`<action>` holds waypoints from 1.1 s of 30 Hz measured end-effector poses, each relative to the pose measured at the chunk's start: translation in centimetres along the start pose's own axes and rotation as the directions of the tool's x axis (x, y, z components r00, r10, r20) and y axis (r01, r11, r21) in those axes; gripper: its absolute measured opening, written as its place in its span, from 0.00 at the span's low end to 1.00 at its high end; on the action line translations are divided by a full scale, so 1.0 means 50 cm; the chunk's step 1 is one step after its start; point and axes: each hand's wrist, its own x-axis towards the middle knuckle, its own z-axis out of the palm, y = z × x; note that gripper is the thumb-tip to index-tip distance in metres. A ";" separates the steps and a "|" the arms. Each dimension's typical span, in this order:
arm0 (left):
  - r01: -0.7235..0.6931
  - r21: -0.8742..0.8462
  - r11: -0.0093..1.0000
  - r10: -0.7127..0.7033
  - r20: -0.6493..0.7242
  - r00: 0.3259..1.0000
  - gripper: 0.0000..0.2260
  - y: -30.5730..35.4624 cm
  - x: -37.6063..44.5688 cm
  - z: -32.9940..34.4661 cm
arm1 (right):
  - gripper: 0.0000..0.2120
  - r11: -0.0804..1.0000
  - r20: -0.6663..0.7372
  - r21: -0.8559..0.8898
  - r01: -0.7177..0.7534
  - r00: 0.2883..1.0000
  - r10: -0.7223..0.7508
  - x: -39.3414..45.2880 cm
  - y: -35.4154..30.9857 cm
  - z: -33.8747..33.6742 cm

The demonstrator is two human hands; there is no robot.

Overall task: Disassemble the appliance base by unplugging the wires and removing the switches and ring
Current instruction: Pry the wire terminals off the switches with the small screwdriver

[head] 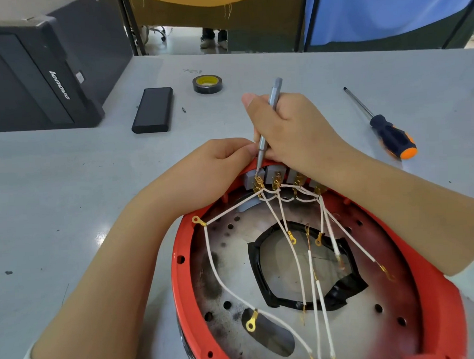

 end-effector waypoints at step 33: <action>-0.006 0.018 1.000 0.006 -0.021 1.000 0.15 0.005 -0.002 0.001 | 0.23 0.998 -0.069 -0.025 0.065 0.995 -0.067 -0.013 -0.003 -0.002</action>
